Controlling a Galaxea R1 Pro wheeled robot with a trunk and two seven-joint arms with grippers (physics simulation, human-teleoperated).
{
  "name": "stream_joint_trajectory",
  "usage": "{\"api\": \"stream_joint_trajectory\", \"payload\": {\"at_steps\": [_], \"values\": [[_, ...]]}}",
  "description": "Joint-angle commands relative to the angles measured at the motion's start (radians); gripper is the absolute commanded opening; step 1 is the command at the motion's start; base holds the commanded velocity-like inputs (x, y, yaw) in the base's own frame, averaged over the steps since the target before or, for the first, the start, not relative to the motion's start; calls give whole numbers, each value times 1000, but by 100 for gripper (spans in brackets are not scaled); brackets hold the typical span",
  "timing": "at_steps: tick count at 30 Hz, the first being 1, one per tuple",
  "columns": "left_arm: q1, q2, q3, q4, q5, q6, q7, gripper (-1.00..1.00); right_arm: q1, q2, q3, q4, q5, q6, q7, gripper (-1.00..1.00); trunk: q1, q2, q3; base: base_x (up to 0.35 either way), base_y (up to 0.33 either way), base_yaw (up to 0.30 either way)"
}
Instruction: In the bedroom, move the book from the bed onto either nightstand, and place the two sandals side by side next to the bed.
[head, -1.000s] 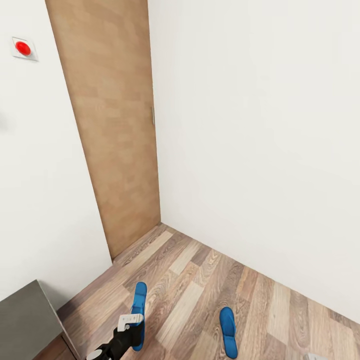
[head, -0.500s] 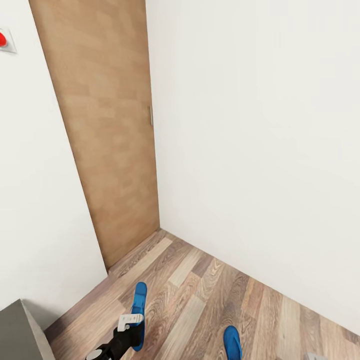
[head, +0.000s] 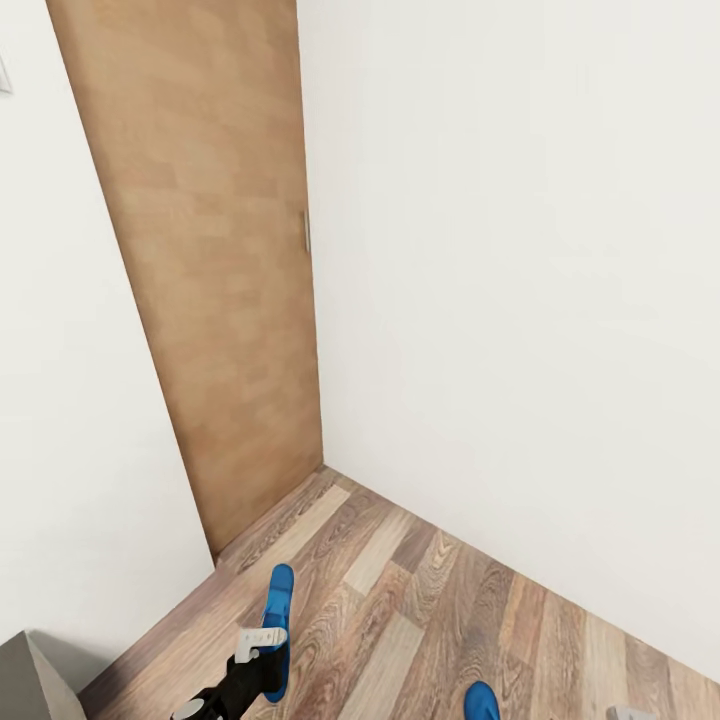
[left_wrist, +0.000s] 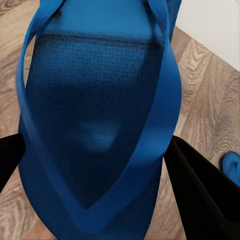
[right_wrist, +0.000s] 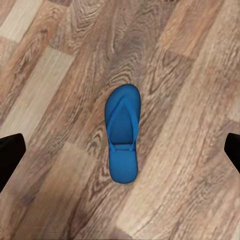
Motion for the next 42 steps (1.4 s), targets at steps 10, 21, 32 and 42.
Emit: {"api": "stream_joint_trajectory", "payload": {"at_steps": [10,21,32,42], "values": [[-1,-1,8,1,6,1,-9,-100,0,0,-4,0,-9,6,6,100,0,0,-1,122,9,0],[-1,-1,7,1,6,1,-10,-100,0,0,-4,0,-9,6,6,100,0,0,-1,166,0,0],[-1,2,8,-176,10,135,-255,-100,0,0,-4,0,-9,6,3,100,0,0,-1,0,0,0],[-1,22,10,-541,245,497,-516,-100,0,1,-3,0,-5,5,1,100,0,0,-1,0,0,0]]}}
